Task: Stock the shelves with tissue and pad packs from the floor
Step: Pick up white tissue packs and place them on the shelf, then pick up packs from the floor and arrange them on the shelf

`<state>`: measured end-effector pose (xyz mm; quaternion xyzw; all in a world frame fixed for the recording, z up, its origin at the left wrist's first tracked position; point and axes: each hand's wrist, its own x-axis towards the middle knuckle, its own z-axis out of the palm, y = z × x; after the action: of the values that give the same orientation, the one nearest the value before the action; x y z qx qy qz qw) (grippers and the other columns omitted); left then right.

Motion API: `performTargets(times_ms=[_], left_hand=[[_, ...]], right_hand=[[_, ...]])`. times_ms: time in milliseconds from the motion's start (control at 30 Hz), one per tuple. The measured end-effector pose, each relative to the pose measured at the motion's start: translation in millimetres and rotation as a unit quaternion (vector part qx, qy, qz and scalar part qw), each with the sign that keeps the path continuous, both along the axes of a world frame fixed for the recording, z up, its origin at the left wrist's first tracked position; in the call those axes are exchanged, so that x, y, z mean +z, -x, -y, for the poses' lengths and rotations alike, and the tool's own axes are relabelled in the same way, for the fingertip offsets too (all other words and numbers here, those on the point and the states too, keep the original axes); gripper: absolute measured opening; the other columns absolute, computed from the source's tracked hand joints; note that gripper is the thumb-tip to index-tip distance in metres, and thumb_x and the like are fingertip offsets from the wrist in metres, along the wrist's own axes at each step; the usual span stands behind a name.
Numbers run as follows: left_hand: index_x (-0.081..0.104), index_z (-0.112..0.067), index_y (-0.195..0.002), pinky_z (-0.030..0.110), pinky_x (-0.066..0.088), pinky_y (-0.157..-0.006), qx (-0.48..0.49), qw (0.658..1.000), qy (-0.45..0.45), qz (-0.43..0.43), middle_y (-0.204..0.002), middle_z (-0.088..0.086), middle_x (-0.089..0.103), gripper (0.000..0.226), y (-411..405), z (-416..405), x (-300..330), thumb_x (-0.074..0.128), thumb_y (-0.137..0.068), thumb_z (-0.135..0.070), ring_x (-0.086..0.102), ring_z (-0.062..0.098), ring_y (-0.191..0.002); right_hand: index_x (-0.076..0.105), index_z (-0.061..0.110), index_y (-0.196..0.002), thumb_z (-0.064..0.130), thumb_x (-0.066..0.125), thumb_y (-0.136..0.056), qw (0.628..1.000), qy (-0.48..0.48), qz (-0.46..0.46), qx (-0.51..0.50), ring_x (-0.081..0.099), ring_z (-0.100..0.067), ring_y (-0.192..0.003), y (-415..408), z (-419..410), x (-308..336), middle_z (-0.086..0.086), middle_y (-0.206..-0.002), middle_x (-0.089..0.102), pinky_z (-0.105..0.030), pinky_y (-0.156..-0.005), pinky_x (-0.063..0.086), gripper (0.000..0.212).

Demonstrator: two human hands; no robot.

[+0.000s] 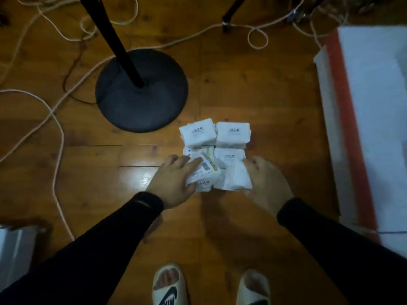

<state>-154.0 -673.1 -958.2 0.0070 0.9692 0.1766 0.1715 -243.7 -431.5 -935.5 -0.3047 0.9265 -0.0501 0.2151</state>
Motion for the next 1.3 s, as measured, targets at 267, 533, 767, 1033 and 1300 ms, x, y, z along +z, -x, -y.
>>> performTargets(times_ms=[267,533,767,1033,1300], left_hand=[[0.038,-0.024,-0.144,0.051,0.025,-0.11,-0.01,0.999,0.045,0.002,-0.155,0.013,0.025,0.056,17,-18,-106,0.044,-0.091,-0.04,0.027,0.042,-0.135],[0.038,-0.025,-0.144,0.04,0.027,-0.11,0.03,0.997,0.003,0.071,-0.151,0.005,0.034,0.069,28,-12,-43,0.019,-0.083,-0.054,0.029,0.03,-0.136],[0.043,-0.022,-0.14,0.035,0.033,-0.106,0.071,0.995,-0.06,-0.023,-0.141,-0.002,0.046,0.063,66,-31,145,0.029,-0.087,-0.053,0.036,0.019,-0.13],[0.047,-0.021,-0.138,0.034,0.03,-0.108,0.017,0.969,-0.087,-0.229,-0.138,-0.003,0.048,0.063,124,-96,472,0.035,-0.089,-0.059,0.036,0.016,-0.131],[0.049,-0.023,-0.136,0.031,0.034,-0.102,-0.103,0.914,-0.111,-0.377,-0.135,-0.002,0.052,0.053,132,-189,736,0.045,-0.093,-0.054,0.041,0.015,-0.127]], right_hand=[[0.027,0.005,-0.148,0.023,0.072,-0.08,0.999,-0.016,-0.04,0.019,0.024,-0.041,-0.141,16,14,-123,-0.021,-0.153,0.028,-0.053,-0.114,0.022,0.084],[0.026,0.013,-0.149,0.03,0.056,-0.091,0.999,0.016,0.039,-0.004,0.012,-0.031,-0.145,19,-1,-63,-0.011,-0.158,0.015,-0.046,-0.116,0.021,0.068],[0.022,0.023,-0.15,0.045,0.049,-0.094,0.995,0.074,0.01,-0.062,0.017,-0.025,-0.144,41,-20,124,-0.004,-0.157,0.017,-0.039,-0.115,0.026,0.066],[0.029,0.024,-0.148,0.054,0.046,-0.093,0.959,0.158,-0.202,-0.119,0.026,-0.018,-0.14,77,-98,455,-0.001,-0.153,0.029,-0.033,-0.112,0.026,0.065],[0.038,0.021,-0.142,0.053,0.05,-0.089,0.876,0.157,-0.405,-0.209,0.04,-0.022,-0.131,11,-193,727,-0.005,-0.144,0.042,-0.04,-0.108,0.037,0.063]])
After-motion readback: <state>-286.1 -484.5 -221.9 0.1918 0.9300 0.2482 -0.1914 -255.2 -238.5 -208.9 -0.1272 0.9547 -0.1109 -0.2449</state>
